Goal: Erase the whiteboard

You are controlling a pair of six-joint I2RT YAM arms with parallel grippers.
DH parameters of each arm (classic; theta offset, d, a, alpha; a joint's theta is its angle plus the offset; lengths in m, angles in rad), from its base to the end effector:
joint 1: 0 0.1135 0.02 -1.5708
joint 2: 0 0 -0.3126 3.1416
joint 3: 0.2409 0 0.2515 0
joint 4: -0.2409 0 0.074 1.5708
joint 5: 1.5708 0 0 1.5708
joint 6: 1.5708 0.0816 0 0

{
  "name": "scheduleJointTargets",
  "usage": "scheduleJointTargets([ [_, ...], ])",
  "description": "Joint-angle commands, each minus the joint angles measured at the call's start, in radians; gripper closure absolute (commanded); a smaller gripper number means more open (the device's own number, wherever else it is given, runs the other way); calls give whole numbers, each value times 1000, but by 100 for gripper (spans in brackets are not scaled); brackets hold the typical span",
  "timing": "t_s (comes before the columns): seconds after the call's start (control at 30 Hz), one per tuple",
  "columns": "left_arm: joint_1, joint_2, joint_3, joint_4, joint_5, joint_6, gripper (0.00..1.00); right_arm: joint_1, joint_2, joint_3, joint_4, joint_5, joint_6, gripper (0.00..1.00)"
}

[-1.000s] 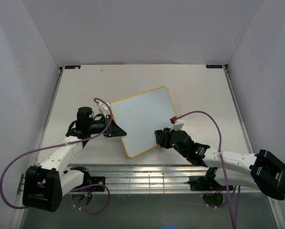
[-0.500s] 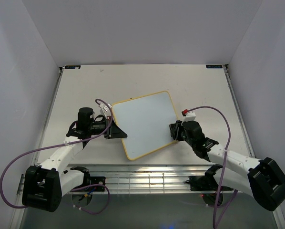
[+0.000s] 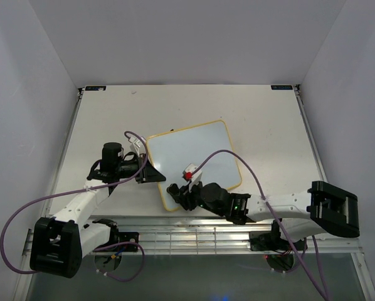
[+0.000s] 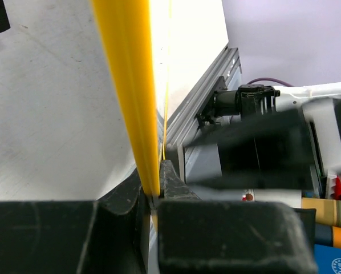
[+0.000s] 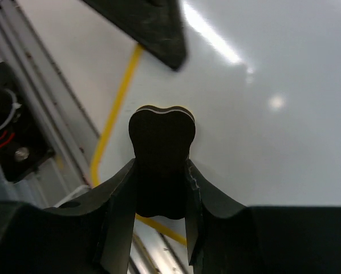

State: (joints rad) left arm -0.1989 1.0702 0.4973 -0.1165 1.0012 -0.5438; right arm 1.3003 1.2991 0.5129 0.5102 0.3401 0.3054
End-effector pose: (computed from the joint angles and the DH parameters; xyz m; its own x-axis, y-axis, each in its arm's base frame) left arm 0.1813 -0.1066 0.2307 -0.9183 -0.0995 -0.3832 0.3137 0.4075 -0.8576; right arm 0.1054 0.2783 0.2431 -0.3168 -0.0817 -0.9450 -0.7627 0.6142 0.2026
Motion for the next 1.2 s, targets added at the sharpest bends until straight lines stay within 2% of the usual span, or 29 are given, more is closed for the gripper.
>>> scheduleJointTargets([
  [0.0,-33,-18,23,69,131,-16,100,129,132,71,36,-89,35,92],
  [0.17,-34,-24,21,69,131,-16,100,165,207,137,45,-59,32,92],
  [0.37,-33,-27,23,69,132,-13,100,165,151,118,42,-64,9,92],
  [0.53,-34,-27,23,69,125,-15,100,163,-23,72,33,-92,-20,92],
  [0.67,-33,-32,26,58,113,-8,100,125,-199,58,-90,-61,-26,92],
  [0.77,-33,-39,29,52,102,-4,100,51,-360,36,-218,-32,-25,92],
  [0.87,-34,-53,32,51,99,-2,100,-117,-492,35,-395,-35,-3,92],
  [0.9,-33,-67,33,51,97,-2,100,-245,-524,45,-503,-39,3,92],
  [0.93,-33,-76,37,51,96,1,100,-318,-526,59,-583,-49,15,92],
  [0.97,-33,-85,38,51,90,2,100,-397,-521,74,-643,-61,12,92],
  [1.0,-33,-111,40,55,86,2,100,-561,-488,99,-692,-85,3,92],
  [1.07,-33,-140,46,63,77,-1,100,-739,-440,116,-792,-235,-56,92],
  [1.1,-33,-154,46,80,76,-7,100,-903,-390,116,-803,-283,-78,92],
  [1.17,-34,-199,50,95,68,-24,100,-1040,-312,114,-809,-378,-101,91],
])
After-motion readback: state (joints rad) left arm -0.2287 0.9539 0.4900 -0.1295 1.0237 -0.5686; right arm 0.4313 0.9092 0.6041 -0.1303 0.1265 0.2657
